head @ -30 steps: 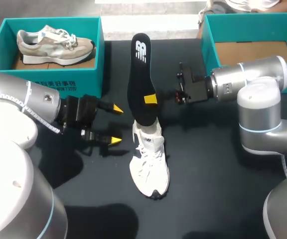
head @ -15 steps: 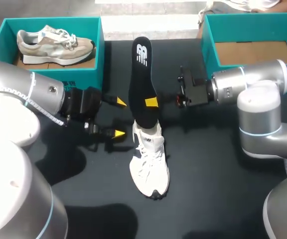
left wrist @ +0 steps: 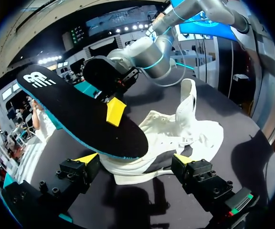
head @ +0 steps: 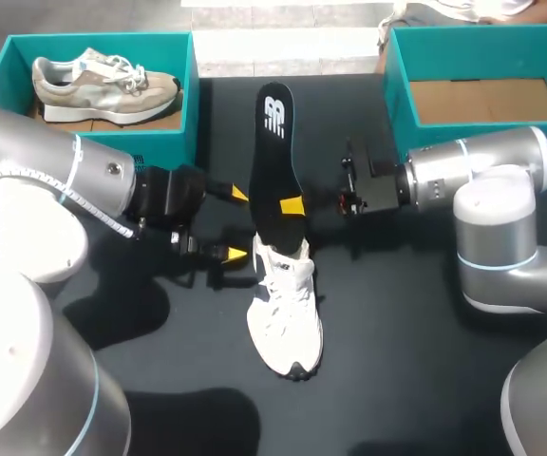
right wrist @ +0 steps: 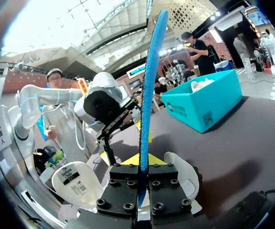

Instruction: Take the shoe out of the shoebox, open the shoe tongue, remove and reinsert the insole, then place the shoe into the shoebox

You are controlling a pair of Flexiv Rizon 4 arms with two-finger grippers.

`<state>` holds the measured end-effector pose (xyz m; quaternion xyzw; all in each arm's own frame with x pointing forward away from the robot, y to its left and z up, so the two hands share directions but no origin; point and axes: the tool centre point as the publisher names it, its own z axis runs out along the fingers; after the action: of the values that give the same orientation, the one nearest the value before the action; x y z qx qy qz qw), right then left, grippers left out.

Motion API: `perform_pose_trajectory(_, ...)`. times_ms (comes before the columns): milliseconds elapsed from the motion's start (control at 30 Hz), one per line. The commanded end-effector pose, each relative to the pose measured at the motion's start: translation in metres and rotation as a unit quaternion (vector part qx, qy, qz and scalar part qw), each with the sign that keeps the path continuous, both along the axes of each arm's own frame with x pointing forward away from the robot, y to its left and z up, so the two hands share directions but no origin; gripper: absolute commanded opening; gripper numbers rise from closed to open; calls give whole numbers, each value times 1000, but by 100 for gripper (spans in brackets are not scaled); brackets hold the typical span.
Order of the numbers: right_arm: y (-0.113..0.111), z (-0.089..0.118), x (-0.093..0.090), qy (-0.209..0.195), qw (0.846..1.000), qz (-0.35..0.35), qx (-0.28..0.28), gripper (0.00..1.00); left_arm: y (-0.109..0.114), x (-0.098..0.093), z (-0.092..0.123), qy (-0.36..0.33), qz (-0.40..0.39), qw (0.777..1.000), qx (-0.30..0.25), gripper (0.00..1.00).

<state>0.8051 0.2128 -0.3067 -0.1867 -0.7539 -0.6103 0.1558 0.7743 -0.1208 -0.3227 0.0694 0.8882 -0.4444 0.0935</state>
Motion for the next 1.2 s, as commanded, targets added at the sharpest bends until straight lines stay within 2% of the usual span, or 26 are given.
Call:
perform_pose_trajectory(33, 1, -4, 0, 2, 1000, -1, 0, 0, -9, 6, -3, -3, -7, 1000, 14, 100)
perform_pose_trajectory(933, 3, -28, -26, 53, 998, 11, -16, 0, -8, 21, -13, -10, -46, 998, 30, 100)
perform_pose_trajectory(1200, 4, -25, -23, 47, 999, 10, -14, 0, -7, 21, -14, -7, -39, 999, 35, 100)
